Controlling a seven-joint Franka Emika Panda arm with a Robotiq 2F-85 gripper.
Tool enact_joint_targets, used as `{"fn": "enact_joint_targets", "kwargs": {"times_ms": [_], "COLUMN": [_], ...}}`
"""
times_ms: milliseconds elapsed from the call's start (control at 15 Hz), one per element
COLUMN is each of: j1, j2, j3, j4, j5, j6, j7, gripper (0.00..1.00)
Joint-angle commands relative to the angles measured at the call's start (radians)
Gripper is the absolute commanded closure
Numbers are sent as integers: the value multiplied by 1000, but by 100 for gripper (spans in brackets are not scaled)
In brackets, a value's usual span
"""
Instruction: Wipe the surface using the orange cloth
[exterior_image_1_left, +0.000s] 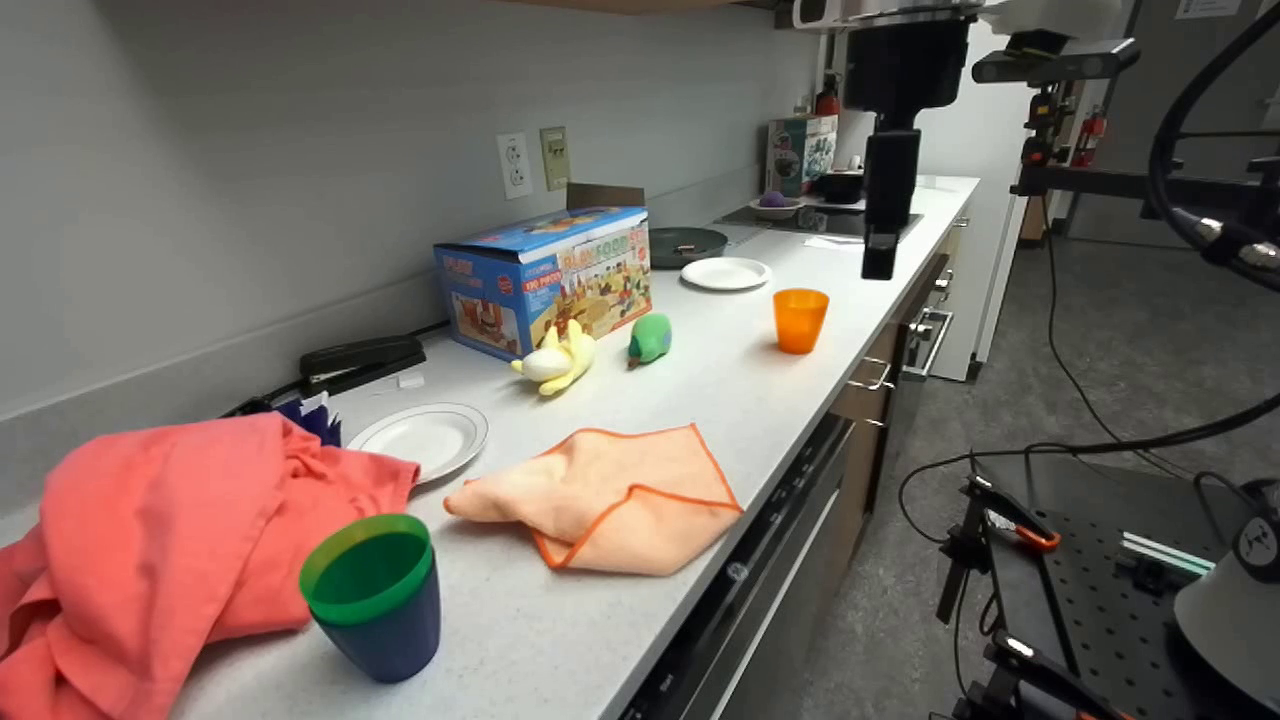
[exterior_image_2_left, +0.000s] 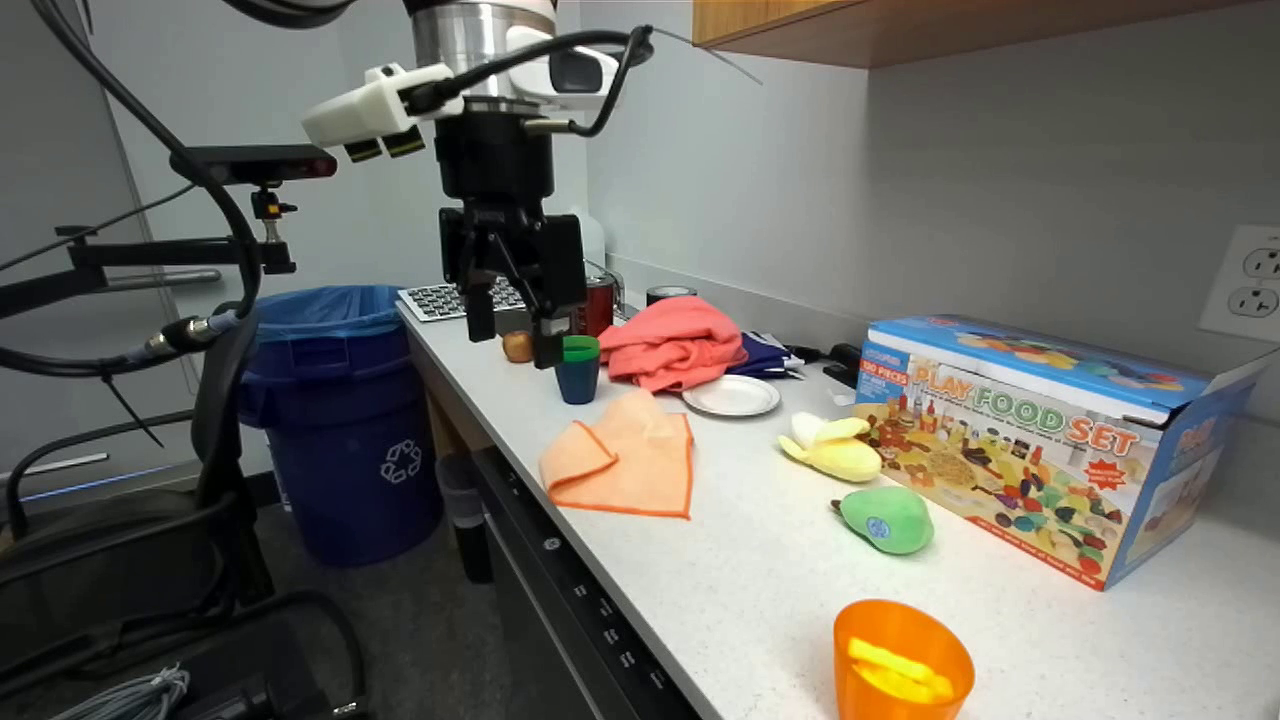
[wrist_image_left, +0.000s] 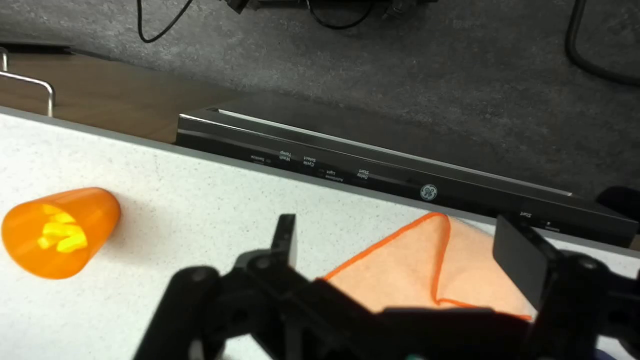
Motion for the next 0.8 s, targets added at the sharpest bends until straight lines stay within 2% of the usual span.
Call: {"fn": "enact_joint_targets", "kwargs": {"times_ms": [0,733], "j1": [-2,-2], "j2": [0,8], "j3": [2,5], "j4": [2,8], "j5": [1,-2], "j6": [-2,13], "j7": [-1,1], "gripper": [0,0]}}
